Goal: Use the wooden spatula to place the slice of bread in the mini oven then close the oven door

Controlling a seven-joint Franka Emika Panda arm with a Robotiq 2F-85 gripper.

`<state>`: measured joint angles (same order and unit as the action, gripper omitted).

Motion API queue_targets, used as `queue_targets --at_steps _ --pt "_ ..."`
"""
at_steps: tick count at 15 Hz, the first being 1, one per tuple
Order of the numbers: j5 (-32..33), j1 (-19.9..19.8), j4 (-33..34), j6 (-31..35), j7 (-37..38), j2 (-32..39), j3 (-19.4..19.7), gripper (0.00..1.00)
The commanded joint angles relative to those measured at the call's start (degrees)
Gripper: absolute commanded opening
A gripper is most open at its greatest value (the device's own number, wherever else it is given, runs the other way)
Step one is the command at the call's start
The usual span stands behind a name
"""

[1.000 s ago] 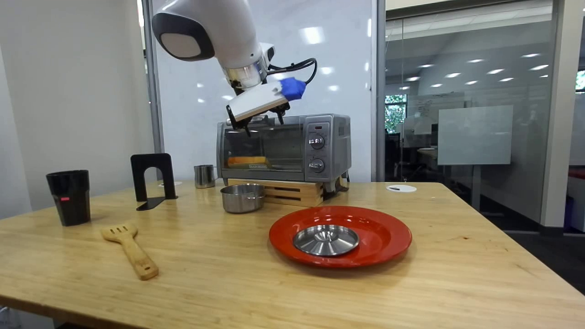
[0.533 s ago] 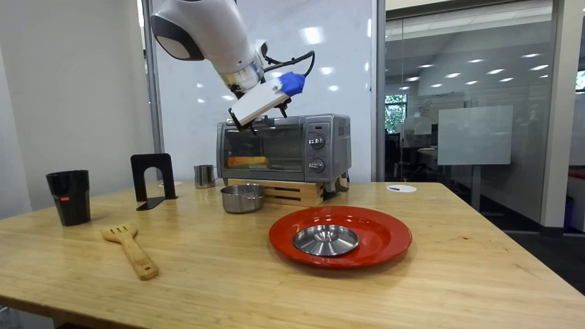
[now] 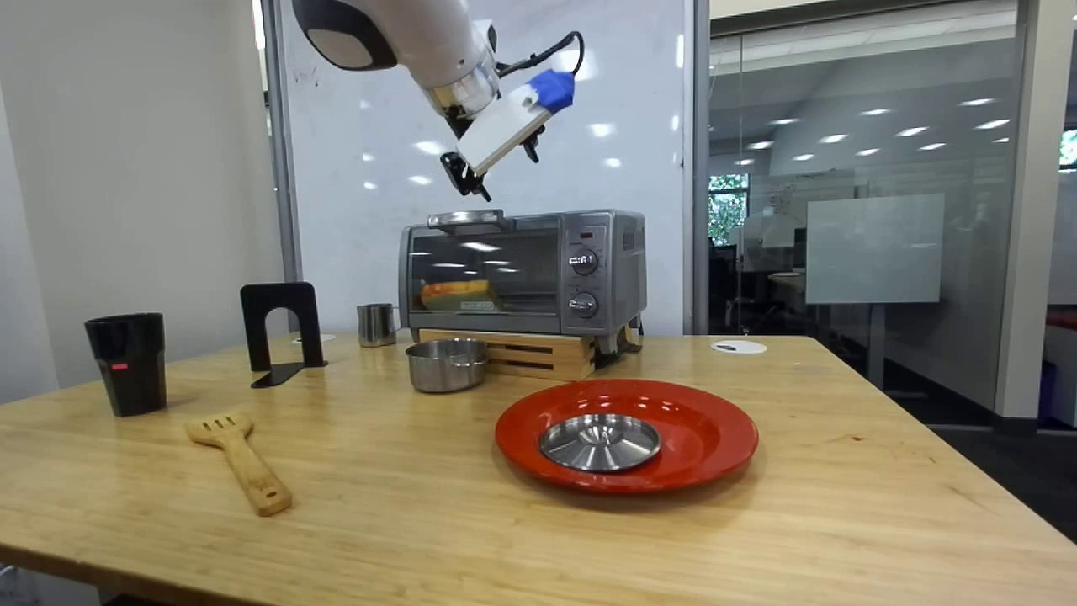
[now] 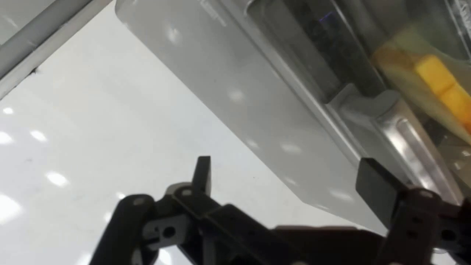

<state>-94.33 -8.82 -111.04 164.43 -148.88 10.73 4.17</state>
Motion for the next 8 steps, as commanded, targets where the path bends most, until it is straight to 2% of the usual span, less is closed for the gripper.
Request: queue_targets --at_steps 1,4,7,8 --pt "2.6 1.1 3.4 1.7 0.0 0.8 0.7 1.00" --pt "3.3 0.9 3.8 2.2 0.0 0.8 0.3 1.00" --pt "2.0 0.8 -2.3 3.3 0.0 -0.8 -0.2 1.00" --pt "6.1 1.3 -5.5 4.7 4.5 -1.5 -0.2 1.00"
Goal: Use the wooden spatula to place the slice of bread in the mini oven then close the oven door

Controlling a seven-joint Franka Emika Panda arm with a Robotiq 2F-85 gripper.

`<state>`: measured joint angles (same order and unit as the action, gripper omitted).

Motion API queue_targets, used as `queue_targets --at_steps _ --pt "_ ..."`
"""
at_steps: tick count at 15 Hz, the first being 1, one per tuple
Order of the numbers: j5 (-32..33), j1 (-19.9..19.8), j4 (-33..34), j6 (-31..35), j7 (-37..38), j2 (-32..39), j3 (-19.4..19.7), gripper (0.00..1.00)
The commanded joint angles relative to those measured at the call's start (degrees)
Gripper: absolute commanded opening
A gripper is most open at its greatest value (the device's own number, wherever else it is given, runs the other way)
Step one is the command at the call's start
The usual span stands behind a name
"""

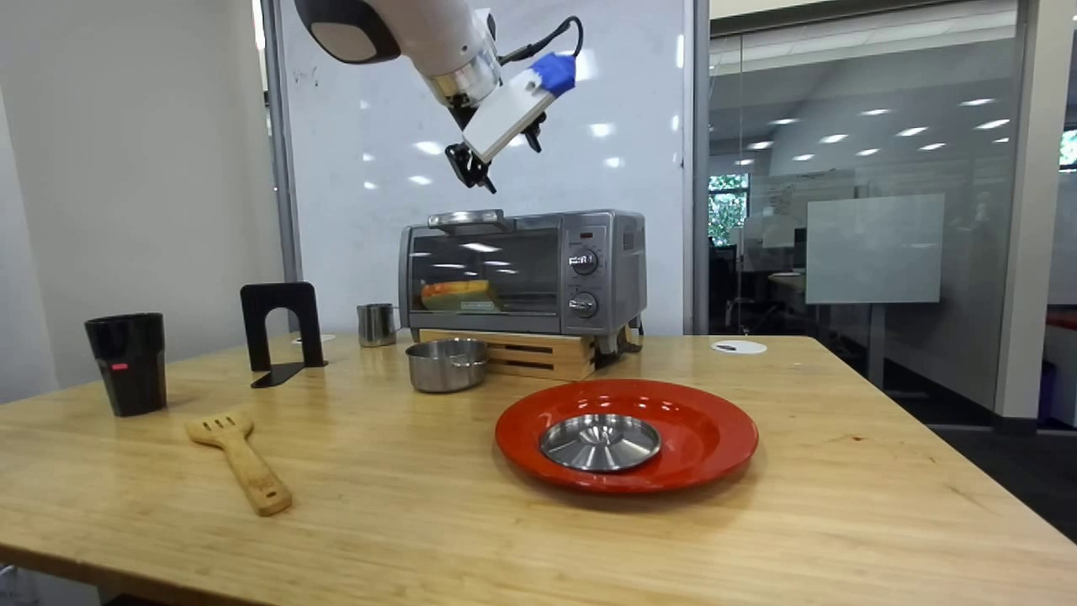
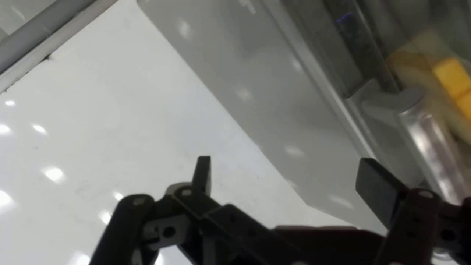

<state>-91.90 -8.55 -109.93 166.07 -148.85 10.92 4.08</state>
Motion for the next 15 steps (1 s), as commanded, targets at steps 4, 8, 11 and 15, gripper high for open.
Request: queue_targets --at_steps 4,8,11,15 --pt "20.7 2.4 -16.7 2.6 22.8 -4.7 1.2 1.00" --pt "36.7 3.3 -23.7 1.9 37.0 -8.1 2.8 1.00" --pt "52.6 2.1 -28.8 -0.5 47.5 -11.2 3.5 1.00" --pt "73.2 0.1 -32.4 -12.6 59.4 -15.7 5.3 1.00"
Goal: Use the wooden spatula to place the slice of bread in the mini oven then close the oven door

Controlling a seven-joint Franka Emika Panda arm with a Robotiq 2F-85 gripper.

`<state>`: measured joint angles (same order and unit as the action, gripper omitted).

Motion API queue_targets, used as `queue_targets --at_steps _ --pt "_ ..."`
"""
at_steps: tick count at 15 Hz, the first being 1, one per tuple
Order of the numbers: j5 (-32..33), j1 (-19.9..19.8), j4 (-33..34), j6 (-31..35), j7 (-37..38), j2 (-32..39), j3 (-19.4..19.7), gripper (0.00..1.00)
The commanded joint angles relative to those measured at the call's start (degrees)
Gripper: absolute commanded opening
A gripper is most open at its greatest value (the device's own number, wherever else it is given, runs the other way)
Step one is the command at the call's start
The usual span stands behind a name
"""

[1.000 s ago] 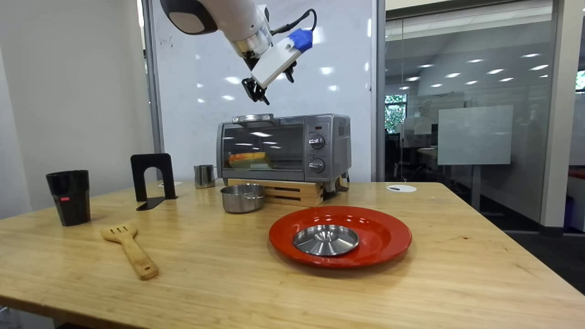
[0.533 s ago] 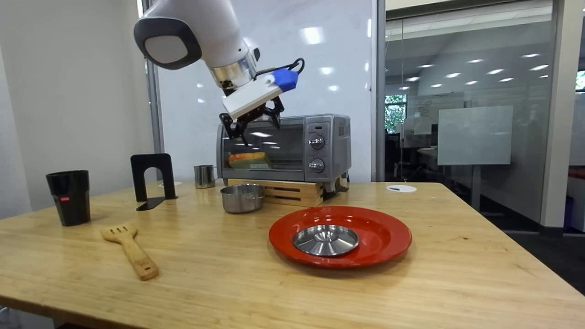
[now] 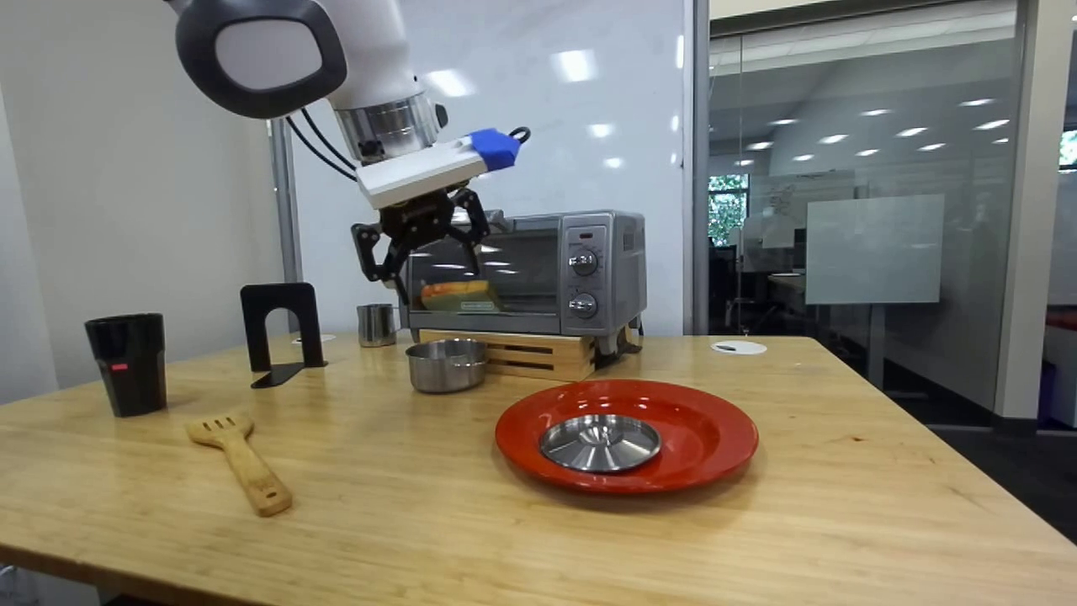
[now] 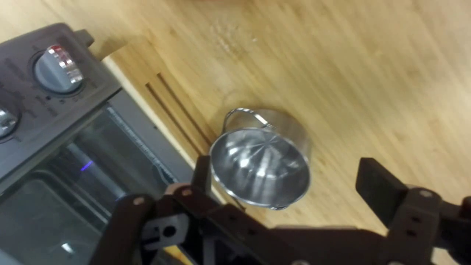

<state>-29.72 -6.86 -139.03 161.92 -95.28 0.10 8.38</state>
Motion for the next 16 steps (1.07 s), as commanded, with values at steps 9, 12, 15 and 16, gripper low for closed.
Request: queue_targets --at_steps 9,12,15,16 --pt "23.9 0.5 -3.1 -30.9 32.4 -20.6 0.0 1.00" --pt "24.4 1.1 -4.0 -29.4 44.3 -23.5 -0.8 1.00" --pt "25.6 1.4 -5.0 -28.2 53.7 -25.7 -1.2 1.00" --pt "26.8 1.1 -5.0 -28.5 57.1 -26.1 -1.4 1.00"
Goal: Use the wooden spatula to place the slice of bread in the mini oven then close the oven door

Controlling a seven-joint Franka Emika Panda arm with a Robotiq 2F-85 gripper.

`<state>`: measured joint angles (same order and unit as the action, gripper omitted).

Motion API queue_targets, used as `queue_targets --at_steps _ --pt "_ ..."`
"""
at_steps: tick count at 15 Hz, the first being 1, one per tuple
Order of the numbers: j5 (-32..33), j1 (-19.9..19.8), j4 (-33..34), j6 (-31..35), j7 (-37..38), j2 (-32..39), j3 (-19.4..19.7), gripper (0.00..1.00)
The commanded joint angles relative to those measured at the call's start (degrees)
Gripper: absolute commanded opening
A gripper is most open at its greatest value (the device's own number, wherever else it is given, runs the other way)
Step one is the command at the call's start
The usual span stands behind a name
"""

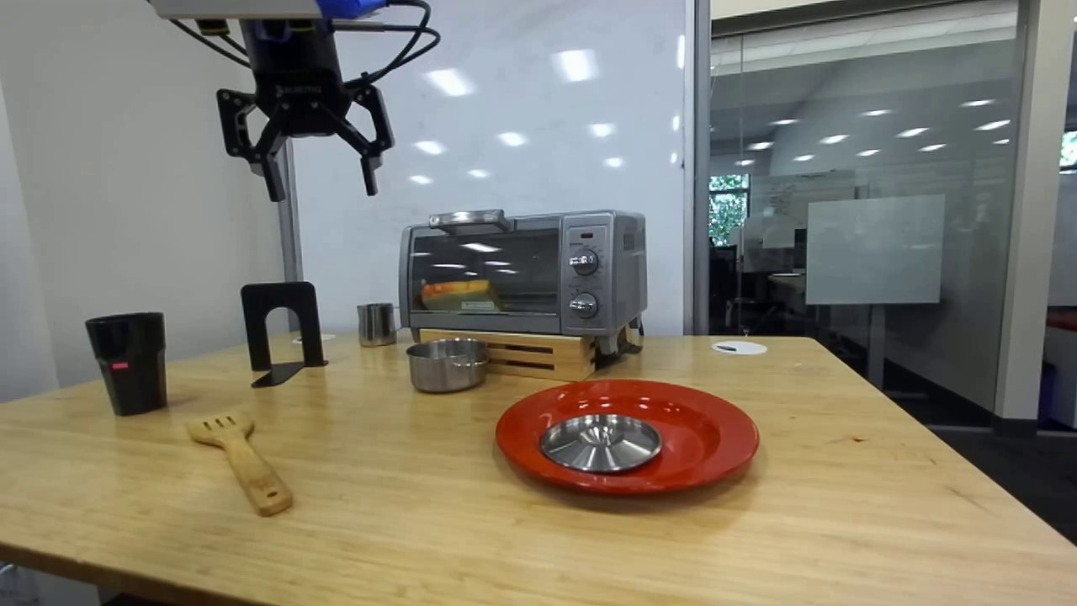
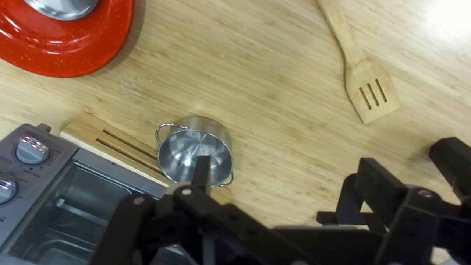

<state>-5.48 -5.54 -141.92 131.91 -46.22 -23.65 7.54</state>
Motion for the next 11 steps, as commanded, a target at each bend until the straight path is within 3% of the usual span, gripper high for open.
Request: queue_targets --at_steps 1,6,11 --pt "3.9 -0.6 -2.4 1.5 11.8 -2.7 -1.0 1.00" --pt "8.4 -0.5 -3.7 2.4 25.0 -4.3 -0.4 1.00" --pt "7.8 1.2 -2.2 1.0 24.5 -3.4 1.0 1.00"
